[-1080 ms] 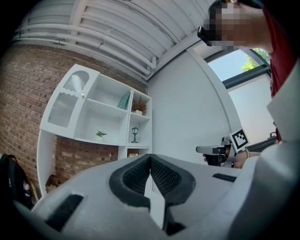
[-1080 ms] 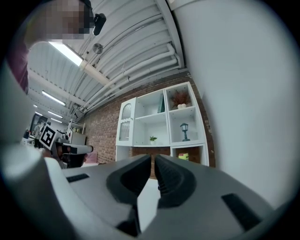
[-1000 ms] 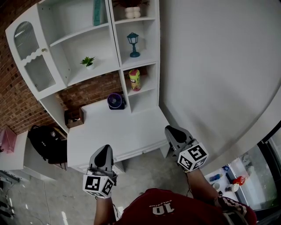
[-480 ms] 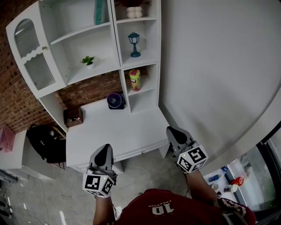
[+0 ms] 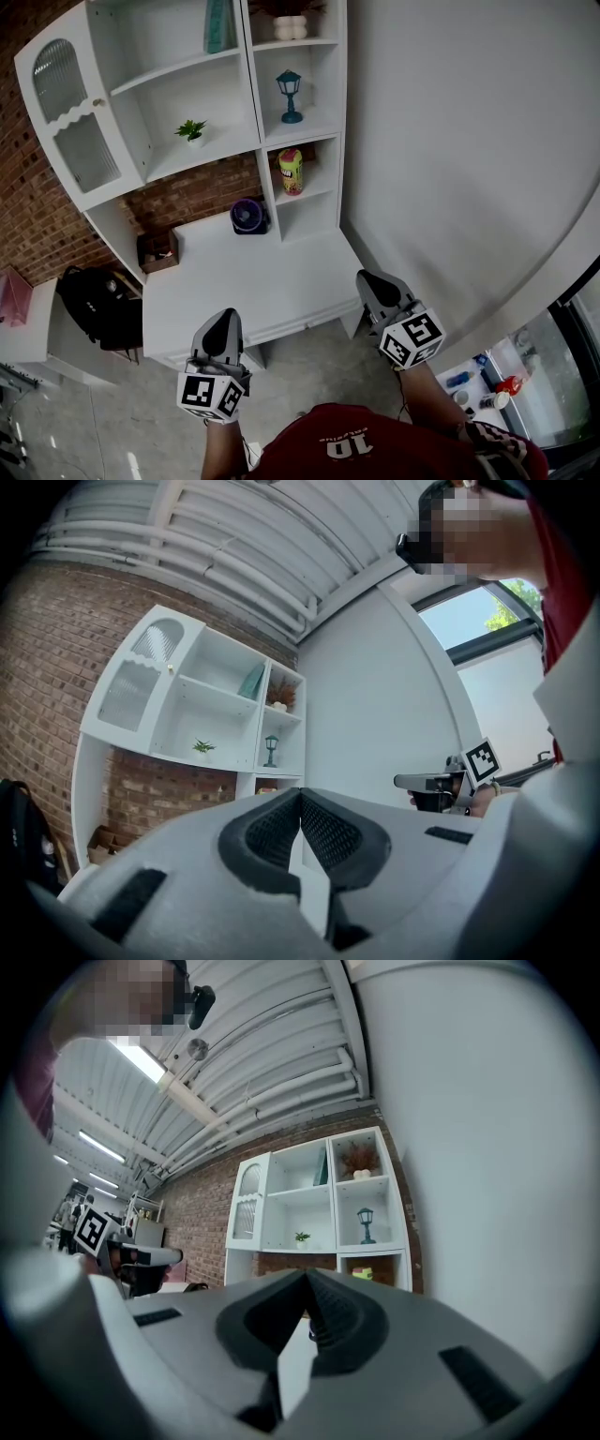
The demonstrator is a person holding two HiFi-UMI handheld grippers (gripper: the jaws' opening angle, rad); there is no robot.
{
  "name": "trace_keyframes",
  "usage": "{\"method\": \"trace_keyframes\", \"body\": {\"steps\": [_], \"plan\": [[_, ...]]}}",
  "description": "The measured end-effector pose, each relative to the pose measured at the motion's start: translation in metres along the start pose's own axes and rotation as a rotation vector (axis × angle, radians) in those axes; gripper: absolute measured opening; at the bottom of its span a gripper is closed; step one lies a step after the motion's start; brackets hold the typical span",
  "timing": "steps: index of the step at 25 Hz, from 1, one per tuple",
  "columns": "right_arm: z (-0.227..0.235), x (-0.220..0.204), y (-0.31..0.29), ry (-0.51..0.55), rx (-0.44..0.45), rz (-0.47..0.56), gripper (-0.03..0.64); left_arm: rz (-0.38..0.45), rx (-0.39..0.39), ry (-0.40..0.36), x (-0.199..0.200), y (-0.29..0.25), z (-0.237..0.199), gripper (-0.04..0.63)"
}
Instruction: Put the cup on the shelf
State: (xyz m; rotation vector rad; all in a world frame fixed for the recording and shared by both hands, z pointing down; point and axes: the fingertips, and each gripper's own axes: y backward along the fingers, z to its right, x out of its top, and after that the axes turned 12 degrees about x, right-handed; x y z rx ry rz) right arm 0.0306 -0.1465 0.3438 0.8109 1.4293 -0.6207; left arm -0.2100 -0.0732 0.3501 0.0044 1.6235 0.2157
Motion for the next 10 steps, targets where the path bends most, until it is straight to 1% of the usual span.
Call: {"method": "trace_keyframes", "body": {"steps": [10], "plan": [[-0.0043, 0.0065, -0.0008, 0.012, -0.010, 0.008, 0.002, 0.007, -0.002, 0.009, 0.0025, -0.0004, -0.0057, -0.006]]}}
